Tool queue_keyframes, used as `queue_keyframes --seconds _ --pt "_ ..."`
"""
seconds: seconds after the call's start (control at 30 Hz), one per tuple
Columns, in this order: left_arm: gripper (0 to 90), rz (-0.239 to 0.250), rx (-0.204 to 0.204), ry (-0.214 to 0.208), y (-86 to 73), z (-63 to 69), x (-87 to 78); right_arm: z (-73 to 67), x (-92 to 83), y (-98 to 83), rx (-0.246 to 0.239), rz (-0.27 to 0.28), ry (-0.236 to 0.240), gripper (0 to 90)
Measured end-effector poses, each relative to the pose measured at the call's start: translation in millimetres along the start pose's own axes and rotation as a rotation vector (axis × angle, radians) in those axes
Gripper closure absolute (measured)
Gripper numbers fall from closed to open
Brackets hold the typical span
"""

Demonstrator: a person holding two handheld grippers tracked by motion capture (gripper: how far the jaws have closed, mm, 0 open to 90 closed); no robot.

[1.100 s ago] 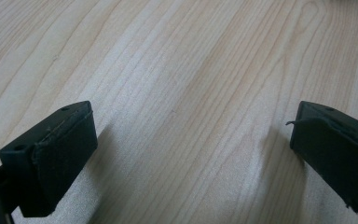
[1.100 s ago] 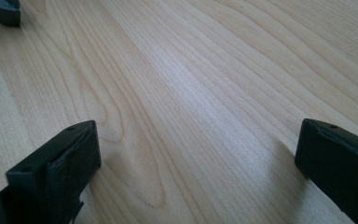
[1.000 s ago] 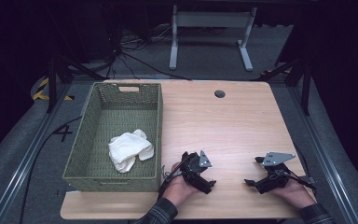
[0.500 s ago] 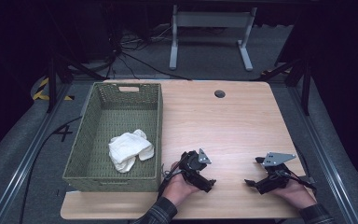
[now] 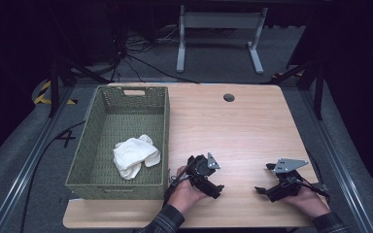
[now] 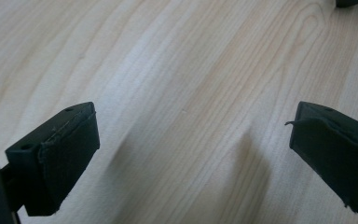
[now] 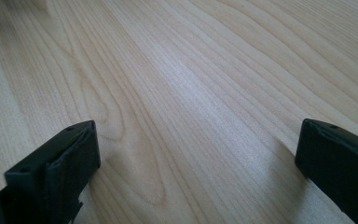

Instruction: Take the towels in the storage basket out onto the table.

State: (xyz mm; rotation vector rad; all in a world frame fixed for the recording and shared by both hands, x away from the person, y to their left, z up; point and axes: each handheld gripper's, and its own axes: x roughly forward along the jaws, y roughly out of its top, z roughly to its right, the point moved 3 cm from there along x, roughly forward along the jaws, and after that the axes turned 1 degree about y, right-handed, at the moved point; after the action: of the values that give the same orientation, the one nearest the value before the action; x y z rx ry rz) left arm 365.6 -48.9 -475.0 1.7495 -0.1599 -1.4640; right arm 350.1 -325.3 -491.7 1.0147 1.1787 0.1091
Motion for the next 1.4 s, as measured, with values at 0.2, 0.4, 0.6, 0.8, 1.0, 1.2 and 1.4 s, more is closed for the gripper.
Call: queue_keyframes --seconds 0.2,0.4,0.6,0.8,1.0,1.2,1.4 --pt "2.1 0.014 -0.014 0.012 1.7 -6.0 -8.6 0.1 0.1 0.1 -0.001 0.000 0.000 0.0" --pt "2.5 0.011 -0.017 0.002 4.4 -7.0 -12.1 0.0 0.1 0.1 -0.001 0.000 0.002 0.0" --pt "2.5 0.023 -0.015 -0.006 7.9 -7.2 -15.9 0.0 0.1 0.1 -0.001 0.000 0.001 0.0" --pt "2.6 0.020 -0.011 0.009 11.4 -8.6 -22.0 0.0 0.1 0.1 -0.001 0.000 0.002 0.0" --pt "2.5 0.004 -0.013 0.022 14.0 -9.2 -27.2 0.0 0.1 0.1 -0.002 0.000 0.001 0.0" --pt "2.5 0.015 -0.002 0.029 20.3 -8.9 -35.3 0.0 0.1 0.1 -0.001 0.000 0.002 0.0" --pt "2.5 0.030 -0.004 0.008 28.0 -9.2 -44.7 0.0 0.1 0.1 -0.001 0.000 0.001 0.0"
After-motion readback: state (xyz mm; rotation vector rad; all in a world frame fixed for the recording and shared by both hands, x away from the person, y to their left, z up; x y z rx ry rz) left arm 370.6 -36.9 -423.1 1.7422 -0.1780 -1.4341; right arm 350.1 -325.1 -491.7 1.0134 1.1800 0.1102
